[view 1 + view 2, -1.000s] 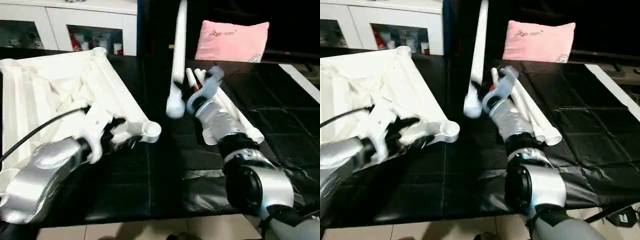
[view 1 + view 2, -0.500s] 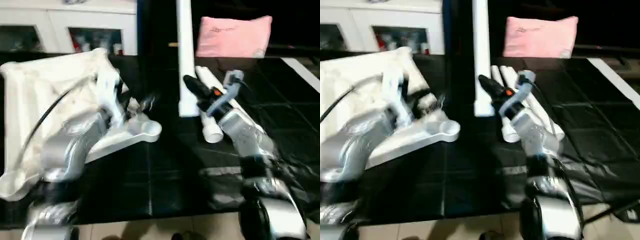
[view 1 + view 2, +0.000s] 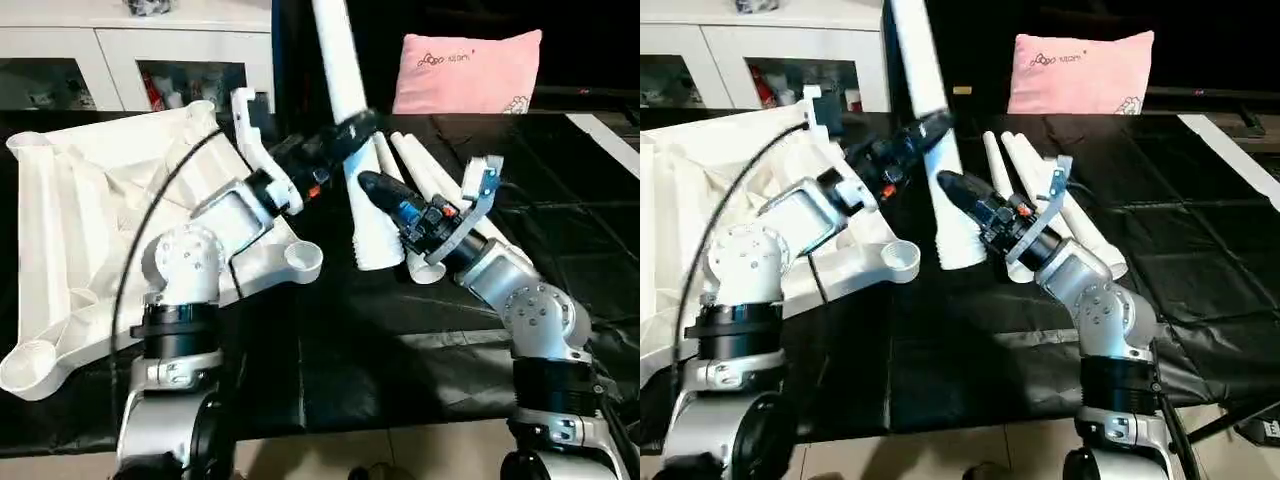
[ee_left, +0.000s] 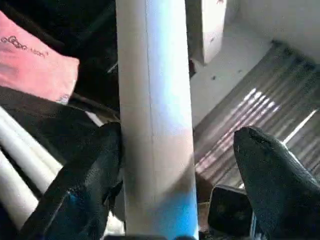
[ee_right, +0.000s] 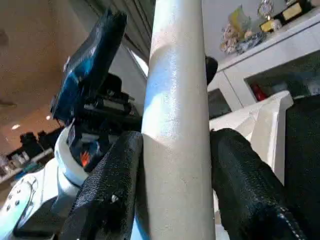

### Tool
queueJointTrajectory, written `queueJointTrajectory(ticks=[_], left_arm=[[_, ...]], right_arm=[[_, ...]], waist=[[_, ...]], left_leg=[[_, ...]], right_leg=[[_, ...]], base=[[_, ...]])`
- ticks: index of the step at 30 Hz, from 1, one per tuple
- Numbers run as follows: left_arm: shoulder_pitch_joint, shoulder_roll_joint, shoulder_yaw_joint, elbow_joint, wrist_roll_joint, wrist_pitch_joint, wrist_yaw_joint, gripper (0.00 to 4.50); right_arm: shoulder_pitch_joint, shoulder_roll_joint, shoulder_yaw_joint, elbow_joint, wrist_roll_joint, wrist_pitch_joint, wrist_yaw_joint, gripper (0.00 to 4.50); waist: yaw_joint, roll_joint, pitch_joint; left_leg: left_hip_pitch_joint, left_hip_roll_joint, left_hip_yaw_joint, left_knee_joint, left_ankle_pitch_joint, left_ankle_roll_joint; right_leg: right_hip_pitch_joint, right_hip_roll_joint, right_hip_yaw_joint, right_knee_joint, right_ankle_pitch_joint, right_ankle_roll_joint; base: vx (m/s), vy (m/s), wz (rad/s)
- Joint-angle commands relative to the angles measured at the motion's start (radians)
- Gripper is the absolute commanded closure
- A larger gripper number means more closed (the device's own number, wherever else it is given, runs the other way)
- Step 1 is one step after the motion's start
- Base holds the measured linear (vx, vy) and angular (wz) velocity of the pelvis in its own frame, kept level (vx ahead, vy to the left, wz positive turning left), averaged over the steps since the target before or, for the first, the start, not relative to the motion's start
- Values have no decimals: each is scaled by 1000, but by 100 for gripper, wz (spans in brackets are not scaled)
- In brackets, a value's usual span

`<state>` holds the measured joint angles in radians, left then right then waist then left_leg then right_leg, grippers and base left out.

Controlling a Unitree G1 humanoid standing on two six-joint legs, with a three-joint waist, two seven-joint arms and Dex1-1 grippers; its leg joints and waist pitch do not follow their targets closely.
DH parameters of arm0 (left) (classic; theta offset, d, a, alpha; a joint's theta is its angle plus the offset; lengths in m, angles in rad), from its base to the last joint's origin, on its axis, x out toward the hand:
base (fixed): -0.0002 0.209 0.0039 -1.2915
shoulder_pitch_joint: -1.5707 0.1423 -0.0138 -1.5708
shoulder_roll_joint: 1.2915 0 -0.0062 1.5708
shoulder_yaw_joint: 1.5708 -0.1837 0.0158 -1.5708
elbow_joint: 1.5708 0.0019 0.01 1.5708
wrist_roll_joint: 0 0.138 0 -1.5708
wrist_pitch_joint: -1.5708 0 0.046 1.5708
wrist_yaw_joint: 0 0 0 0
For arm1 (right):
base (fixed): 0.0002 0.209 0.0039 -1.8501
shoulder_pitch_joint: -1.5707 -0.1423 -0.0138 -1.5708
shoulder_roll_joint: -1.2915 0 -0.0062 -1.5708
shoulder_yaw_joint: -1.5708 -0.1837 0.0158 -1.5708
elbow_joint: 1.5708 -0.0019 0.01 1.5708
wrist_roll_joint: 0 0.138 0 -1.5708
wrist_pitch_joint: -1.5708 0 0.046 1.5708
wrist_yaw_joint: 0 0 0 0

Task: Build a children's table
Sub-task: Pick table leg

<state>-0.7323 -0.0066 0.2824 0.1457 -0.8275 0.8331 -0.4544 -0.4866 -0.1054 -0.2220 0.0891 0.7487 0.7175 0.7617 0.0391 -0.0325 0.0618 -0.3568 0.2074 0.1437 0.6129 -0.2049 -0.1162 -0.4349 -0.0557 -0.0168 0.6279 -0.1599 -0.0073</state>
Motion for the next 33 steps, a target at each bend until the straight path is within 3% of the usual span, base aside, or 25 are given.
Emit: queueJointTrajectory(ticks=[1,8,10,14,18,20,22,23,24,26,27,28,29,33], left_arm=[[-33,0,-3,-4,-19,18,-13,70],[-51,2,-43,5,26,1,17,70],[-69,-1,-64,16,79,-24,74,70],[-87,-10,-72,25,118,-52,122,106],[-96,-3,-133,28,240,-106,206,147],[-92,1,-147,35,275,-117,232,151],[-91,9,-162,38,301,-129,242,189],[-87,22,-188,51,354,-158,267,191],[-87,20,-185,65,370,-172,292,194],[-88,15,-174,73,371,-178,310,206],[-88,15,-174,73,371,-178,310,233],[-91,8,-157,83,375,-192,338,238],[-91,8,-157,83,375,-192,338,241],[-95,-1,-132,92,384,-224,370,256]], right_arm=[[3,-11,12,-19,3,19,-18,269],[-2,-29,90,-36,-103,-33,-55,269],[-9,-27,127,-39,-184,-104,-95,269],[-23,-15,142,-36,-234,-161,-140,270],[-38,5,190,-40,-309,-218,-213,270],[-43,8,197,-38,-328,-226,-234,270],[-45,9,200,-39,-334,-230,-237,270],[-50,9,210,-39,-351,-238,-244,270],[-53,7,225,-37,-371,-250,-249,270],[-56,8,235,-35,-384,-257,-253,270],[-56,8,235,-35,-384,-257,-253,270],[-63,14,250,-28,-401,-271,-260,270],[-63,14,250,-28,-401,-271,-260,270],[-76,25,267,-8,-420,-291,-268,270]], waist=[[6,10,-77],[6,13,-78],[6,22,-77],[3,16,-79],[-3,25,-80],[-4,25,-79],[-4,22,-79],[-3,25,-79],[-5,20,-80],[-6,21,-79],[-6,21,-79],[-6,11,-80],[-5,15,-80],[-4,11,-80]], left_leg=[[-11,-14,20,-65,-113,26],[-11,-11,19,-67,-98,18],[-11,-11,18,-67,-99,14],[-14,-13,19,-66,-87,17],[-14,-11,18,-66,-75,23],[-13,-12,19,-65,-83,24],[-14,-12,19,-66,-85,24],[-13,-12,19,-66,-86,24],[-13,-10,19,-66,-87,26],[-15,-12,20,-65,-84,22],[-14,-14,21,-64,-85,21],[-14,-13,22,-64,-88,22],[-14,-12,21,-64,-89,21],[-16,-12,22,-64,-76,30]], right_leg=[[79,-31,15,-86,-242,-177],[81,-33,14,-84,-200,-182],[81,-35,15,-82,-187,-186],[86,-35,15,-83,-171,-185],[85,-33,14,-81,-128,-193],[84,-34,15,-81,-139,-192],[85,-32,16,-83,-142,-190],[84,-33,16,-82,-142,-189],[84,-33,16,-81,-141,-187],[85,-33,17,-80,-133,-188],[84,-33,17,-81,-138,-188],[84,-32,17,-83,-144,-189],[83,-34,17,-80,-145,-193],[83,-35,18,-79,-142,-192]], base=[[0,0,0],[0,0,0],[0,0,0],[0,0,0],[0,0,0],[0,0,0],[0,0,0],[0,0,0],[0,0,0],[0,0,0],[0,0,0],[0,0,0],[0,0,0],[0,0,0]])
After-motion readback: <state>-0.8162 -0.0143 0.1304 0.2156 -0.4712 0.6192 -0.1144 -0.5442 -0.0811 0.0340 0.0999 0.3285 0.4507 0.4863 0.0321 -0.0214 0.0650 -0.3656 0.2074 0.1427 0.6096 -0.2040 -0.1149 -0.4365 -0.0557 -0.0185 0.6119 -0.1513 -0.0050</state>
